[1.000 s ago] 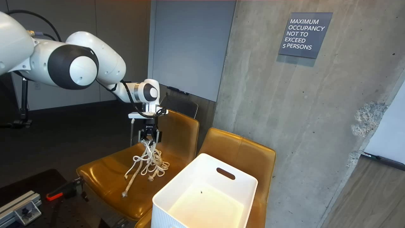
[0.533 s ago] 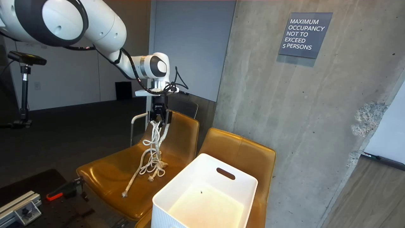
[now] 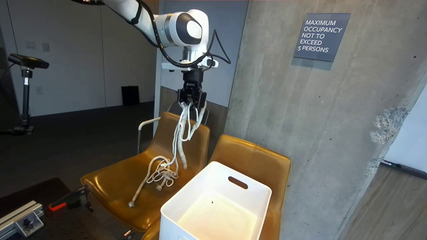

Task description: Put the white cords in the storage container.

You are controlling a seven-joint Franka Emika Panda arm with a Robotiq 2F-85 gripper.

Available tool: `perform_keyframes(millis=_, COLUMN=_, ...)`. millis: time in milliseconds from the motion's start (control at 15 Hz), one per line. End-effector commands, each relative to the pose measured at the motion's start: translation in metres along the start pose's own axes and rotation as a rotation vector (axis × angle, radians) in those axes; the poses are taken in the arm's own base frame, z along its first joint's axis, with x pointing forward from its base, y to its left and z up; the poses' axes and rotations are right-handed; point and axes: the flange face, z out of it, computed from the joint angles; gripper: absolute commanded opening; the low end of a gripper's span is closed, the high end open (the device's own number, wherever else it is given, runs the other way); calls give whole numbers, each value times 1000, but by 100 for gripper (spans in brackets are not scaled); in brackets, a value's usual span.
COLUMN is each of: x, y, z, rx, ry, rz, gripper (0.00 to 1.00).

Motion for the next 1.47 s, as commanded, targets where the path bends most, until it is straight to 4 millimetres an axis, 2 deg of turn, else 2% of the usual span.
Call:
perform_keyframes(millis=0, x=-32, y=72, z=-59, rx=68, ry=46, rz=63, gripper=0)
perform_keyframes(millis=267, x=-68, y=167, z=-120, rx=96, ry=84, rz=106, gripper=0)
perform_keyframes(millis=400, x=-89, y=222, z=-136, rx=95, ry=68, rz=106, gripper=0)
perform_keyframes(millis=533, x=-96, y=254, z=-127, rx=92, ry=47, rz=103, gripper=0)
perform_keyframes(millis=667, x=-98, y=278, z=-108, rx=85, ry=51, rz=81, gripper=0)
perform_keyframes(millis=800, x=-96, y=287, z=-85, rx=84, ry=48, rz=48, gripper=0)
perform_keyframes(millis=933, x=-90, y=286, z=-62, rx=83, ry=60, rz=12, gripper=0)
perform_keyframes(millis=1333, x=-69, y=262, z=19, rx=106, ry=81, rz=-81, gripper=0)
perform_keyframes(millis=1400, x=-68, y=258, z=29, rx=110, ry=86, rz=-89, gripper=13)
